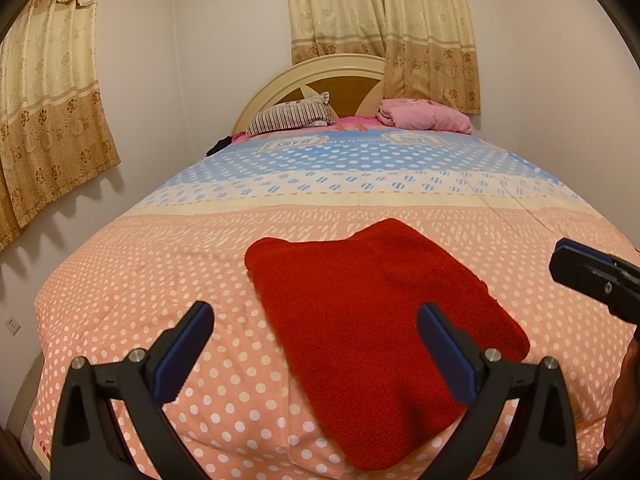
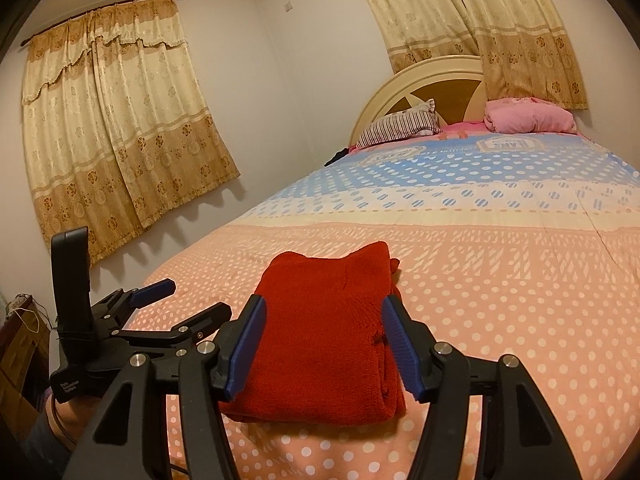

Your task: Fold small clothes

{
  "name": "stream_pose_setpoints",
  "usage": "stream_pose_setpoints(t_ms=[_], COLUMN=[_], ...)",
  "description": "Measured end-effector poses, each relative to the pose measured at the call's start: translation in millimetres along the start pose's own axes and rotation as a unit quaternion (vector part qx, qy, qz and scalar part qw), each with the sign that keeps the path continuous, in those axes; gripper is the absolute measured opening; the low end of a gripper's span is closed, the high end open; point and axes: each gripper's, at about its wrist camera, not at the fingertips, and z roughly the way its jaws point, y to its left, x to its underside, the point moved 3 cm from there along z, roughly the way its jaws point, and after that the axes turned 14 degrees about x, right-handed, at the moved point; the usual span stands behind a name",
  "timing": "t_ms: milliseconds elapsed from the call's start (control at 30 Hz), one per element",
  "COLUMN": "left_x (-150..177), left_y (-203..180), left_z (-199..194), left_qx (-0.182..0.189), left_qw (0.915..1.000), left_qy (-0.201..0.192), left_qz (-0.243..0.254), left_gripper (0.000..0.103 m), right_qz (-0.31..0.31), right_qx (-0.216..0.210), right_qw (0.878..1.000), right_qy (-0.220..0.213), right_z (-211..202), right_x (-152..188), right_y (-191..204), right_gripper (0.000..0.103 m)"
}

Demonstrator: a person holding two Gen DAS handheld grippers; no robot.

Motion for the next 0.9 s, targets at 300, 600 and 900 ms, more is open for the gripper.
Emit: stream_pose_setpoints(t_ms=[300,600,900], left_x=[0.2,-0.1,-0.6], left_y=[-0.1,-0.8,-2.2], left_z=[-0.3,-1.1,-2.4], left_qx=[0.0,0.0,-0.001], left_qw=[1.0,1.0,1.0], left_qy=[0.0,-0.001,0.003], left_qz=[0.0,-0.002,-0.005], left_gripper=[0.103,0.103,0.103], right_qz=[0.0,0.002,0.003], right_qx=[0.0,0.001,0.002], right_qw=[1.0,1.0,1.0], right_qy=[-0.002,-0.008,-0.012], right_z=[-1.9,-5.8,-8.7], right_x=[-0.8,-2.4,-4.5], right_y=[0.6,0.6,0.2], right_gripper=[0.061,0.061,0.061])
